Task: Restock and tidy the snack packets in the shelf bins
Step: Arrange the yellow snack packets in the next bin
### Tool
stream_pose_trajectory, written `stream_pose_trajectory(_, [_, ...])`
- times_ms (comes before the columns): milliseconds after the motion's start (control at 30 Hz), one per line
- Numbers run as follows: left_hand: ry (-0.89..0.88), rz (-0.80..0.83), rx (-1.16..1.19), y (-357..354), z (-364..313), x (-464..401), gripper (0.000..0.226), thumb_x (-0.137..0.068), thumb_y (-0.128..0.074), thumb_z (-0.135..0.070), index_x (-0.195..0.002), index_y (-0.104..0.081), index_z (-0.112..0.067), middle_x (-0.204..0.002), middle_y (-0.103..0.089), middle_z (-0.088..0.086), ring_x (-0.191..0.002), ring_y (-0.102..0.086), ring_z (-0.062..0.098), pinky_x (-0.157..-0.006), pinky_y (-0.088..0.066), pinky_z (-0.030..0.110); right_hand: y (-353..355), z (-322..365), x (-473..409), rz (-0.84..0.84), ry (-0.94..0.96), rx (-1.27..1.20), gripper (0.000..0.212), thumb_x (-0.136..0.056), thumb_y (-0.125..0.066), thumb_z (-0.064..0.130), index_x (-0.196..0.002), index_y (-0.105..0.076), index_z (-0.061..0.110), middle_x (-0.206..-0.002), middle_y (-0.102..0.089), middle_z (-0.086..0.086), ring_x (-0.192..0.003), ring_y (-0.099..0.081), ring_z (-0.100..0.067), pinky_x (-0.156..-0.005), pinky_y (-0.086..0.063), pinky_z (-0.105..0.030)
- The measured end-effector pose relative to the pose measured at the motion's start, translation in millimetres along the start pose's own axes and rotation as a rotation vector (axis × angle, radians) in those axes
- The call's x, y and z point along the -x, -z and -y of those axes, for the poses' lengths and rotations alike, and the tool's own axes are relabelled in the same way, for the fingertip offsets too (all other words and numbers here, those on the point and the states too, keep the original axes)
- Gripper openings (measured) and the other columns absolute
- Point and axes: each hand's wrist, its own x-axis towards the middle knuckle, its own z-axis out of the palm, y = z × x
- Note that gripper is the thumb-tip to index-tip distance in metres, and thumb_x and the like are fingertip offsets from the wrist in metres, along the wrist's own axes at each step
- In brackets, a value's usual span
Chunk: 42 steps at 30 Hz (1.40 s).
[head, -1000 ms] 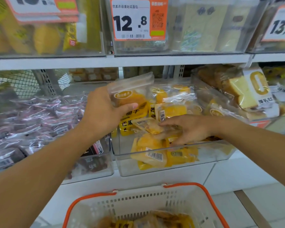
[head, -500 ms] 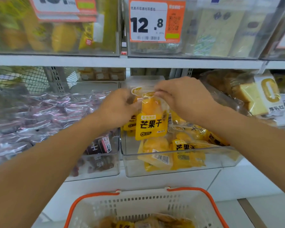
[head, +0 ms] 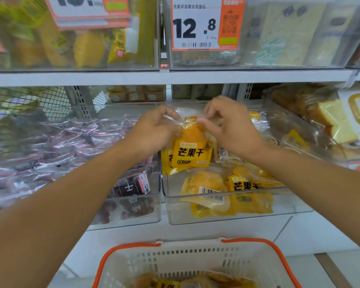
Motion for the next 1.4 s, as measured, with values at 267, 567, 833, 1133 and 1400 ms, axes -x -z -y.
stream_pose_trajectory(267, [-0.153, 0.091, -0.728, -3, -21, -8, 0.033, -0.063, -0.091, -0.038, -0.077, -0.067, -0.020, -0.070, -0.063, -0.003, -0.071, -0.061, 0.018, -0.064, -0.049, 0.034, -3, 7, 8, -0.015, -0.254, -0.397, 0.046, -0.067, -0.090, 0.041, -0.072, -0.057, 0.009, -0.074, -0.063, -0.012, -0.071, -0.063, -0.031, -0.065, -0.054, -0.050])
stream_pose_trajectory(567, [-0.217, -0.044, -0.682, -6, -10, -14, 0.050, -0.069, -0.088, -0.035, -0.114, -0.066, -0.029, -0.095, -0.068, -0.002, -0.092, -0.062, 0.022, -0.080, -0.051, 0.035, 25, 28, 21, 1.257, -0.425, 0.128, 0.108, -0.063, -0.071, 0.079, -0.150, -0.039, 0.024, -0.151, -0.041, 0.011, -0.140, -0.041, -0.017, -0.115, -0.037, -0.037])
stream_pose_trajectory(833, [-0.234, -0.019, -0.614, -8, -3, -12, 0.030, -0.089, -0.072, -0.021, -0.114, -0.064, -0.034, -0.095, -0.062, -0.001, -0.091, -0.060, 0.023, -0.082, -0.049, 0.034, -7, 8, 26, 1.325, -0.485, 0.169, 0.132, -0.046, -0.082, 0.079, -0.153, -0.024, 0.027, -0.156, -0.033, 0.008, -0.142, -0.037, -0.019, -0.114, -0.037, -0.047])
stream_pose_trajectory(1133, [-0.192, -0.058, -0.748, -12, -8, -7, 0.066, -0.084, -0.065, 0.004, -0.137, -0.044, -0.029, -0.118, -0.063, 0.004, -0.100, -0.059, 0.027, -0.084, -0.053, 0.044, -11, -10, 22, 1.221, -0.568, -0.053, 0.094, -0.050, -0.088, 0.068, -0.129, -0.058, 0.029, -0.131, -0.057, 0.011, -0.126, -0.053, -0.016, -0.110, -0.044, -0.039])
stream_pose_trajectory(1400, [-0.157, -0.073, -0.619, -6, 2, -24, 0.053, -0.083, -0.067, 0.006, -0.123, -0.066, -0.029, -0.133, -0.061, 0.004, -0.118, -0.058, 0.022, -0.093, -0.048, 0.028, 34, 15, 7, 0.986, -0.329, -0.295, 0.047, -0.067, -0.093, 0.018, -0.102, -0.063, 0.008, -0.094, -0.070, -0.014, -0.085, -0.068, -0.030, -0.075, -0.055, -0.045])
